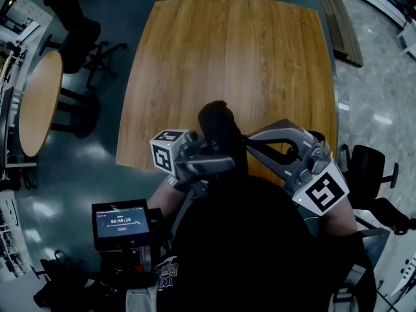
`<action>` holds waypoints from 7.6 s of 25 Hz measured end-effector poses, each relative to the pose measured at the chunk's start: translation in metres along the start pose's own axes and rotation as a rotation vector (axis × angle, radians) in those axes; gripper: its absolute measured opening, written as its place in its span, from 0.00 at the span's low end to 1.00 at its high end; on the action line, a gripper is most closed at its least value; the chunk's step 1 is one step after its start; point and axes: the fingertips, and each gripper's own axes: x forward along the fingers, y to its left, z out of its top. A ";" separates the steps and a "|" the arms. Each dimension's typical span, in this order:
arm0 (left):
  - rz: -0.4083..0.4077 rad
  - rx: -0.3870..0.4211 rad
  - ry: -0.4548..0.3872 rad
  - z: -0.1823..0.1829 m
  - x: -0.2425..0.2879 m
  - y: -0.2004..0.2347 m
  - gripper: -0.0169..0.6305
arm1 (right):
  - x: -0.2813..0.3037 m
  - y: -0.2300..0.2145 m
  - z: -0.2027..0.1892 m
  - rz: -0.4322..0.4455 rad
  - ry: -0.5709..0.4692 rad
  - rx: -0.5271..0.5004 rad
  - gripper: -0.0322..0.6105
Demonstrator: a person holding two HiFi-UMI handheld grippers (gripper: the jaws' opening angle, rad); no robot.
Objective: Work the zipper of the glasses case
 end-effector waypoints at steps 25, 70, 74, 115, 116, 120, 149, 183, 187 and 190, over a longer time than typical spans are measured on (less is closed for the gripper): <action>0.190 0.192 -0.066 0.026 -0.007 0.011 0.41 | -0.008 -0.005 -0.002 0.041 0.040 -0.006 0.05; 0.488 0.193 -0.622 0.095 -0.051 0.051 0.42 | 0.015 0.013 -0.043 -0.139 0.002 0.241 0.07; 0.505 0.183 -0.650 0.099 -0.057 0.056 0.42 | 0.026 0.011 -0.047 -0.153 0.011 0.261 0.06; 0.920 0.119 -0.236 -0.025 -0.183 0.088 0.03 | -0.015 -0.008 -0.291 -0.346 0.304 0.654 0.57; 0.948 0.128 -0.208 -0.034 -0.184 0.089 0.02 | -0.007 -0.006 -0.316 -0.330 0.348 0.680 0.57; 1.010 0.175 -0.086 -0.061 -0.187 0.088 0.02 | 0.032 -0.001 -0.369 -0.262 0.477 0.678 0.57; 0.537 0.231 0.382 -0.107 -0.137 0.038 0.03 | 0.050 0.089 -0.095 -0.316 -0.079 0.899 0.06; 0.987 0.406 0.148 -0.293 -0.095 -0.010 0.02 | -0.130 0.276 -0.037 -0.533 -0.105 0.962 0.06; 0.960 0.430 0.205 -0.306 -0.080 -0.004 0.02 | -0.137 0.277 -0.044 -0.527 -0.098 0.980 0.06; 0.944 0.417 0.217 -0.315 -0.074 0.003 0.02 | -0.144 0.280 -0.047 -0.517 -0.092 0.971 0.06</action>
